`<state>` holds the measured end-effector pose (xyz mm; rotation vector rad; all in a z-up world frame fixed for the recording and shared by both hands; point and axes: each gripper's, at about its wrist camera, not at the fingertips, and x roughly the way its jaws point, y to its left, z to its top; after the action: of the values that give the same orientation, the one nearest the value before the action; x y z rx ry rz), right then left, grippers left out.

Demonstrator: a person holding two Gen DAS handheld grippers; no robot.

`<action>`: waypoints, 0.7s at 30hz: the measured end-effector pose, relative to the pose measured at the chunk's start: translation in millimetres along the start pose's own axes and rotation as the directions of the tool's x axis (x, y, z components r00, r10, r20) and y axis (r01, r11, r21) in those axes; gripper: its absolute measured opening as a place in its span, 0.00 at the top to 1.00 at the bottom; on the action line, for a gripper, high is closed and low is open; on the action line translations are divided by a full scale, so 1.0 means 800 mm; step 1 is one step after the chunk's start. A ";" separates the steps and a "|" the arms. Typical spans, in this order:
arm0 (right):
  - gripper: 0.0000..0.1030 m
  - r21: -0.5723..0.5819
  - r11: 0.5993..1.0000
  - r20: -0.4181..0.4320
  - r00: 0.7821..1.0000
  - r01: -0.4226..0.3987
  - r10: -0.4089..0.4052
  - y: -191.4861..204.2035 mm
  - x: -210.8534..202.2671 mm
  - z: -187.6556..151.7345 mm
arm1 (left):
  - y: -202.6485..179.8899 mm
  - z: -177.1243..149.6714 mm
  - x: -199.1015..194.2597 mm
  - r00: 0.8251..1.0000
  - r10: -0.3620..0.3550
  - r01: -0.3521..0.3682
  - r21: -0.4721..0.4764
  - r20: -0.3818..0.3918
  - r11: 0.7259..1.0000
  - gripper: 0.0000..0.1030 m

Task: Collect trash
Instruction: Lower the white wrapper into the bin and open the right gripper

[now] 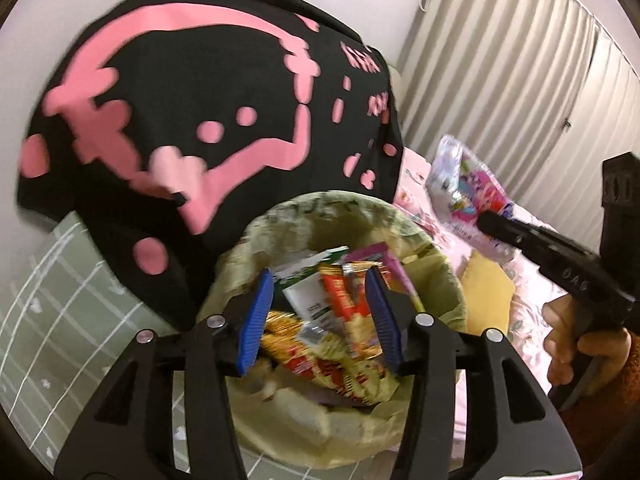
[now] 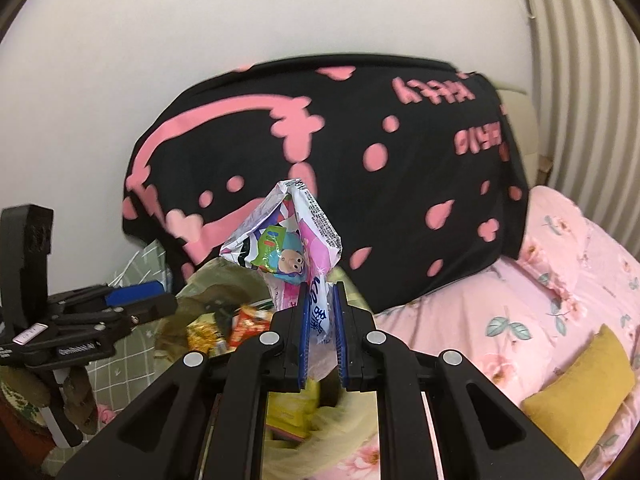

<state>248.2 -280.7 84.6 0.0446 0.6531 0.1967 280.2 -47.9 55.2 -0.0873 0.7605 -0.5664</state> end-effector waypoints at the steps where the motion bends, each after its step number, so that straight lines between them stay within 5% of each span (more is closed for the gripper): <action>1: 0.89 -0.006 1.000 -0.015 1.000 -0.013 0.013 0.007 0.008 -0.002 | 0.004 -0.002 -0.005 1.000 0.009 -0.009 -0.004 0.005 1.000 0.55; 7: 0.89 -0.026 0.997 -0.140 0.988 -0.075 0.071 0.042 0.062 -0.016 | 0.042 -0.024 -0.050 0.996 0.083 -0.081 -0.050 0.039 0.995 0.54; 14: 0.88 -0.005 0.999 -0.264 0.964 -0.043 0.041 0.065 0.117 -0.043 | 0.099 -0.051 -0.085 0.989 0.144 -0.136 -0.150 0.043 0.979 0.54; 16: 0.83 0.001 1.000 -0.252 0.967 -0.030 0.029 0.071 0.112 -0.044 | 0.115 -0.059 -0.094 0.985 0.164 -0.153 -0.174 0.050 0.973 0.52; 18: 0.59 -0.003 1.000 -0.237 0.971 -0.006 0.005 0.076 0.105 -0.045 | 0.127 -0.066 -0.101 0.981 0.183 -0.168 -0.192 0.060 0.967 0.48; 21: 0.54 -0.010 0.999 -0.210 0.977 0.031 -0.033 0.079 0.087 -0.047 | 0.137 -0.076 -0.106 0.979 0.191 -0.173 -0.211 0.067 0.962 0.48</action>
<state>268.6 -205.7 19.4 0.0065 0.8634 0.1741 239.2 96.1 34.1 -0.2280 0.7316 -0.3056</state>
